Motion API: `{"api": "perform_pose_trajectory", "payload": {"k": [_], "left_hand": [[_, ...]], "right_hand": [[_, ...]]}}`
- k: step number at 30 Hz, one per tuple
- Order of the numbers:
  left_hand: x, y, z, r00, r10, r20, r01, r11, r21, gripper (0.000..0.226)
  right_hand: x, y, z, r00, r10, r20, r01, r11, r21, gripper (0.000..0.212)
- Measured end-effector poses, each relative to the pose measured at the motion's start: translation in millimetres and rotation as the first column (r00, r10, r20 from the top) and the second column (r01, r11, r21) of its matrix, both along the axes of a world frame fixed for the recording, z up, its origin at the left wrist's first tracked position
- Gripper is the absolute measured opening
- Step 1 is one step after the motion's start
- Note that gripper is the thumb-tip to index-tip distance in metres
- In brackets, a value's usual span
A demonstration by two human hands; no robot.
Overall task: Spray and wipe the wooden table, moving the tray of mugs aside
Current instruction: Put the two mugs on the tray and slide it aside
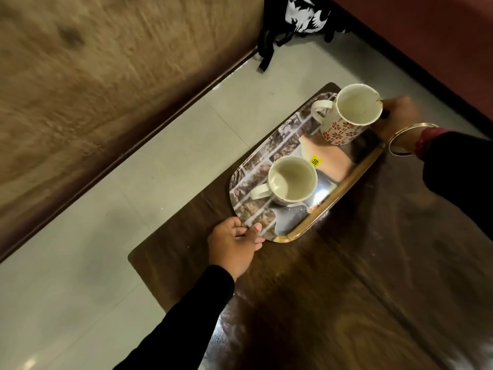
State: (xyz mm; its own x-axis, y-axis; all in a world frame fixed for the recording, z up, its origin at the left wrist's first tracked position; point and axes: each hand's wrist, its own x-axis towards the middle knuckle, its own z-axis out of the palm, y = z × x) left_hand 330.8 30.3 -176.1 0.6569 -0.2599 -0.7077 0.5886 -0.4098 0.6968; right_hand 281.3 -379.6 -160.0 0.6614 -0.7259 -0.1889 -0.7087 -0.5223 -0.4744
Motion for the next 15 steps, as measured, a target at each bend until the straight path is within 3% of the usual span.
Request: {"api": "perform_pose_trajectory", "payload": {"k": [7,15], "left_hand": [[-3.9,-0.7,3.6,0.998,0.034,0.056,-0.036,0.999,0.035,0.048],[-9.1,-4.3,7.8,0.991,0.122,0.049,-0.122,0.992,-0.017,0.038]], "right_hand": [[-5.2,10.2,1.0,0.987,-0.088,0.132,0.091,0.996,-0.011,0.019],[-28.0,36.0,-0.3,0.961,-0.152,0.229,0.136,0.987,0.087,0.036]]}}
